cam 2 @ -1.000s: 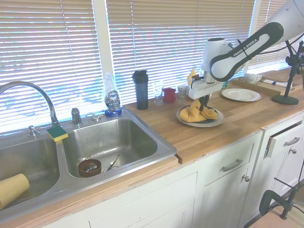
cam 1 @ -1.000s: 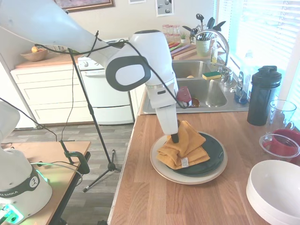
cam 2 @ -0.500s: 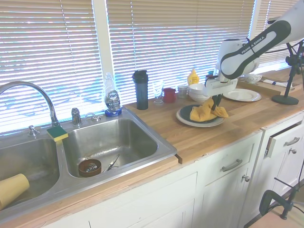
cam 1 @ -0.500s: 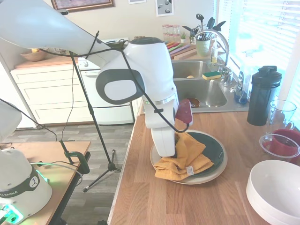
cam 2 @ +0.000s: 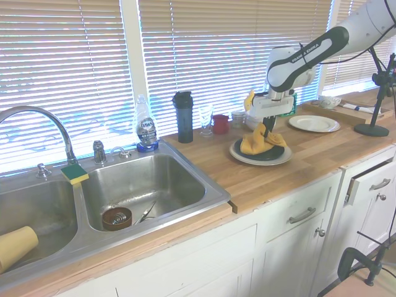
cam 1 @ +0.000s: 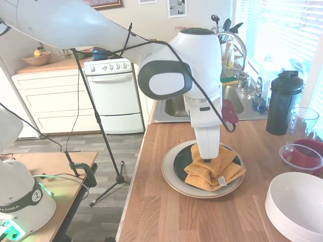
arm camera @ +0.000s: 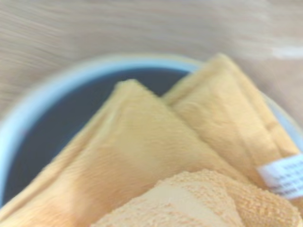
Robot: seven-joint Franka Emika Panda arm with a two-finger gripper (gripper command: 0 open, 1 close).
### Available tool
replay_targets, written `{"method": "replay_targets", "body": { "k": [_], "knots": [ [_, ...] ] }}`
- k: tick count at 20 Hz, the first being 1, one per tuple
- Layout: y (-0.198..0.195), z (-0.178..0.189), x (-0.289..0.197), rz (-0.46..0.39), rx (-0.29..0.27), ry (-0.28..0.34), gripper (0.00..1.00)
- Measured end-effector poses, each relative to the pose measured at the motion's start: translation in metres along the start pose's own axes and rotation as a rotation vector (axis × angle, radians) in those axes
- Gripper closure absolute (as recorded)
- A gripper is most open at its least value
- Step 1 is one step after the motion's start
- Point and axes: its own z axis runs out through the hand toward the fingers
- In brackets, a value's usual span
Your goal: Wipe the blue plate in counterclockwise motion
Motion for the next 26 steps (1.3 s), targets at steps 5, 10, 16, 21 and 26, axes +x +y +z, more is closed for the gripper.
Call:
{"method": "replay_targets", "body": {
  "k": [5,10,16,21,26],
  "knots": [
    [-0.038,-0.005,-0.049,-0.065,-0.011,0.030,1.00],
    [-0.041,0.003,-0.073,-0.103,-0.020,0.052,1.00],
    [0.006,0.013,-0.082,-0.093,0.012,0.078,1.00],
    [0.031,0.013,-0.067,-0.074,0.019,0.068,1.00],
    [0.048,0.025,-0.033,-0.034,0.019,0.020,1.00]
  ]
}}
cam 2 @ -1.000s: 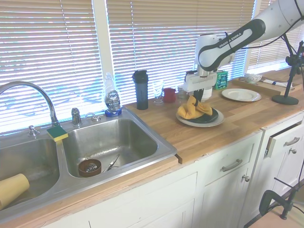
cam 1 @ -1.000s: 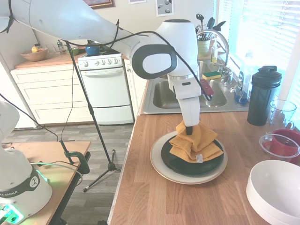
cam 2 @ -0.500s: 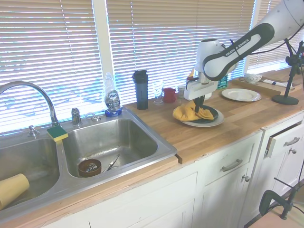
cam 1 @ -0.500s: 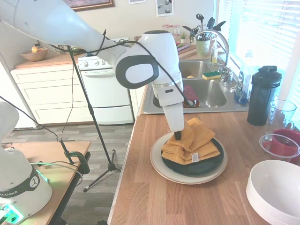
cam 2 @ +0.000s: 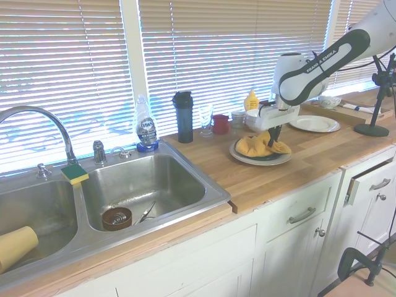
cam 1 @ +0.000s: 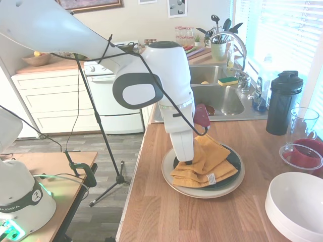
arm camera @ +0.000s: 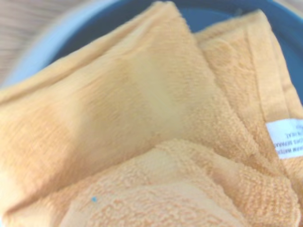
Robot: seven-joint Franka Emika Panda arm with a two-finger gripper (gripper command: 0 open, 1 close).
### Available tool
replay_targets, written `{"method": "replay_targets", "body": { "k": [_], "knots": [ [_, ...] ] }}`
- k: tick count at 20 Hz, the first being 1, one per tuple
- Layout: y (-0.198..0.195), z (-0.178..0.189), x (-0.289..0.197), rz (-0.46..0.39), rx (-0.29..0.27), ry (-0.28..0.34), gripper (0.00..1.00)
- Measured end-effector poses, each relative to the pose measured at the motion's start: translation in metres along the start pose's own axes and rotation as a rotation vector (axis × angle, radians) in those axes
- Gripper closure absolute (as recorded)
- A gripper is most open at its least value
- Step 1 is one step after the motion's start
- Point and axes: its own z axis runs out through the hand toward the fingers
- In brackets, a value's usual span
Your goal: Wipe the blue plate in counterclockwise motion
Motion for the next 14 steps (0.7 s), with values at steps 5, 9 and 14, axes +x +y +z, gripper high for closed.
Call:
{"method": "replay_targets", "body": {
  "k": [5,9,14],
  "knots": [
    [-0.005,0.002,0.039,0.036,-0.011,-0.033,1.00],
    [-0.015,-0.018,0.037,0.021,0.010,-0.017,1.00],
    [-0.022,-0.071,0.020,-0.008,0.039,0.002,1.00]
  ]
}}
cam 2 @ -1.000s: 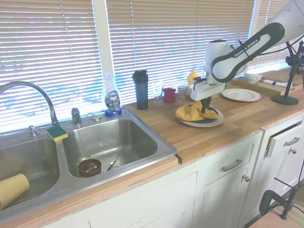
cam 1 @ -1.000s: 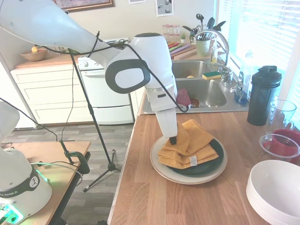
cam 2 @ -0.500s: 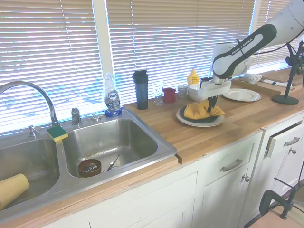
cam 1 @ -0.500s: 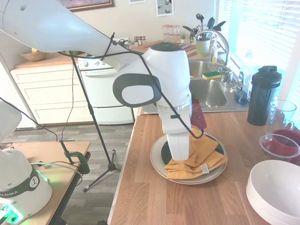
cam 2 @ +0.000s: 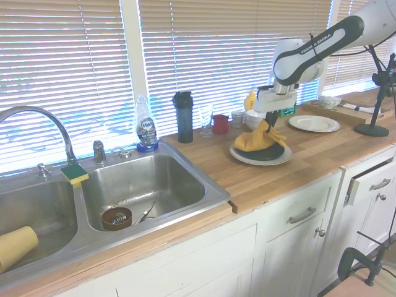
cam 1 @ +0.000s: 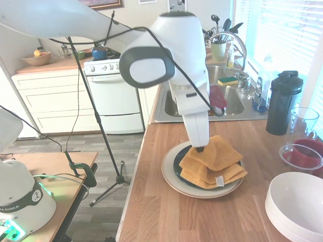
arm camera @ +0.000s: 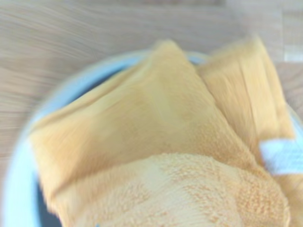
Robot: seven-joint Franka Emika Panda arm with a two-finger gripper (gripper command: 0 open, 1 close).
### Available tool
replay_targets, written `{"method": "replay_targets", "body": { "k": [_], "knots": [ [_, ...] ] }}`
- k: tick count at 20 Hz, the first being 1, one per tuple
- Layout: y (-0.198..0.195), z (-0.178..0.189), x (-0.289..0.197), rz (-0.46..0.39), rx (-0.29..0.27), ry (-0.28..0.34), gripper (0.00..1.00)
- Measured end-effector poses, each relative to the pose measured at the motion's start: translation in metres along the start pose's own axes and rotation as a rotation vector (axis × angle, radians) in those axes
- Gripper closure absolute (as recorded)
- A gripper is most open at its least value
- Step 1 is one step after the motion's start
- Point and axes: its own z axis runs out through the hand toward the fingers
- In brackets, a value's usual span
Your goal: Wipe the blue plate in counterclockwise motion
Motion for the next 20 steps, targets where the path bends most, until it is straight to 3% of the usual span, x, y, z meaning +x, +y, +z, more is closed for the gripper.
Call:
{"method": "replay_targets", "body": {
  "k": [8,20],
  "knots": [
    [-0.023,-0.076,-0.049,-0.039,0.028,0.027,1.00],
    [-0.086,-0.133,-0.148,-0.109,0.013,0.082,1.00]
  ]
}}
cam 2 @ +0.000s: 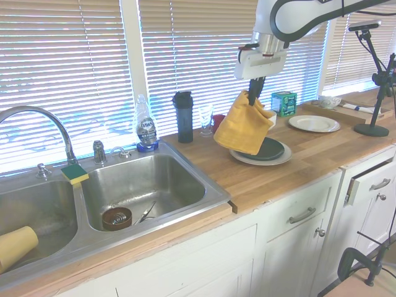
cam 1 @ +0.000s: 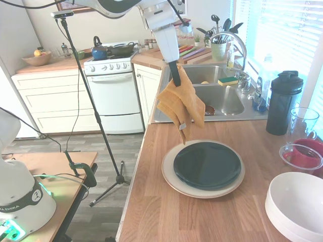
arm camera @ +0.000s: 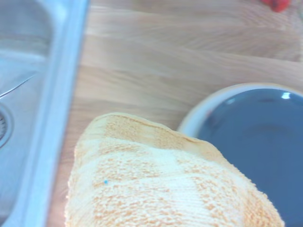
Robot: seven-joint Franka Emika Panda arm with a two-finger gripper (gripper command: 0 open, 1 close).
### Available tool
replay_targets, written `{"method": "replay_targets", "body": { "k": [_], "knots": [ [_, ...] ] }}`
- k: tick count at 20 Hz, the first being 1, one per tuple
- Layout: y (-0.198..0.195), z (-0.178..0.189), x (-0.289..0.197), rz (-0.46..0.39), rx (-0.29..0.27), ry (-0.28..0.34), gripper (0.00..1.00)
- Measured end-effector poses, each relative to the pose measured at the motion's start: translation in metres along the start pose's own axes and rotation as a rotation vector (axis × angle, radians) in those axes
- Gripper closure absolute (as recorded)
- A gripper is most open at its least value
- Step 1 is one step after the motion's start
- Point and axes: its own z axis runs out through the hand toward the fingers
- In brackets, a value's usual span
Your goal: Wipe the blue plate in counterclockwise motion
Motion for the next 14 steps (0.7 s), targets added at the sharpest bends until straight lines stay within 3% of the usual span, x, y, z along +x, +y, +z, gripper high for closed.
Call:
{"method": "replay_targets", "body": {
  "k": [7,14],
  "knots": [
    [-0.026,-0.010,-0.047,-0.041,-0.023,0.018,1.00],
    [-0.050,0.023,-0.074,-0.070,-0.076,0.006,1.00]
  ]
}}
